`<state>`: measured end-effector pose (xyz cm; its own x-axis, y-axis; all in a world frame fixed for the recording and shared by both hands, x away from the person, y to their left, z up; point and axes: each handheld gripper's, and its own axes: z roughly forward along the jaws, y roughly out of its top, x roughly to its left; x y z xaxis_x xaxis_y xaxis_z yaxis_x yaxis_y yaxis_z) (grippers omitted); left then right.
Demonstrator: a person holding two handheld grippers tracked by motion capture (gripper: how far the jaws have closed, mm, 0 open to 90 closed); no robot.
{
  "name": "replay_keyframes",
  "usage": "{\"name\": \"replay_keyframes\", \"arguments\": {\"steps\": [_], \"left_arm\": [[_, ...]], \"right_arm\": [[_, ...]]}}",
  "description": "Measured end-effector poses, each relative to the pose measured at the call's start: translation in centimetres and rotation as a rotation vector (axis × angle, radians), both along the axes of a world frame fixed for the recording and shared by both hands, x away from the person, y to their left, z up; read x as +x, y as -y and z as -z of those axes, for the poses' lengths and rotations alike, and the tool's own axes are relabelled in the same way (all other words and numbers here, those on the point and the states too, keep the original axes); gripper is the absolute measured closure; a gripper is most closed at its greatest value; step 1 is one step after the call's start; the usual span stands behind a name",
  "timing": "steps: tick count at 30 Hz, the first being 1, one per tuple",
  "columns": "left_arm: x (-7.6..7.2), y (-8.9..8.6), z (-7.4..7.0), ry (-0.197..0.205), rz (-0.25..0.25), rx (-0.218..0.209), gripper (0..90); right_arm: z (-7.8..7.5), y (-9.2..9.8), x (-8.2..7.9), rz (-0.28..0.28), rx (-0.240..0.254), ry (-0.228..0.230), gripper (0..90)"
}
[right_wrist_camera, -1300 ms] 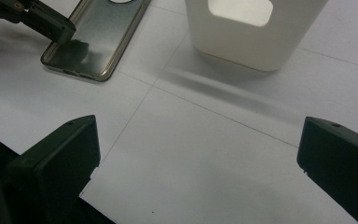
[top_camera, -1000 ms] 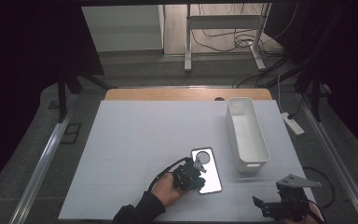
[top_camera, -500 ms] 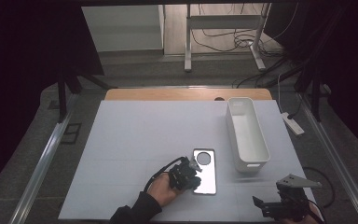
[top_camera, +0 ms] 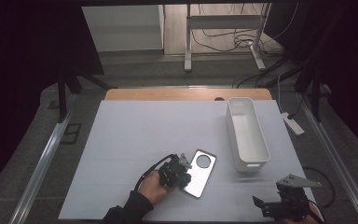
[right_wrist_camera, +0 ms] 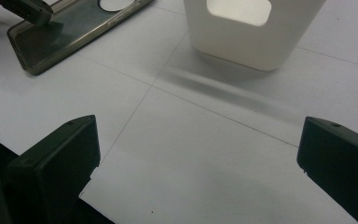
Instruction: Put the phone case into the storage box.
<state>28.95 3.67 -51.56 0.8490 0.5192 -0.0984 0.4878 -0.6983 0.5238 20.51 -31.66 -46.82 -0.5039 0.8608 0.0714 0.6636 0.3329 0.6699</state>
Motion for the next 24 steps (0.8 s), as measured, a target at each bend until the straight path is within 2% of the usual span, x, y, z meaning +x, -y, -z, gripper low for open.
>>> {"name": "replay_keyframes", "arguments": {"steps": [14,17,24], "left_arm": [[0.8,-2.6,0.0,-0.001,-0.068,0.021,89.4],[0.9,-2.7,0.1,0.000,-0.081,0.013,89.4],[0.8,-2.7,0.0,0.010,-0.075,0.015,89.4]], "right_arm": [[0.0,0.0,0.0,0.001,0.000,-0.002,0.0],[0.0,0.0,0.0,0.002,0.000,-0.003,0.0],[0.0,0.0,0.0,0.002,0.000,-0.003,0.0]]}}
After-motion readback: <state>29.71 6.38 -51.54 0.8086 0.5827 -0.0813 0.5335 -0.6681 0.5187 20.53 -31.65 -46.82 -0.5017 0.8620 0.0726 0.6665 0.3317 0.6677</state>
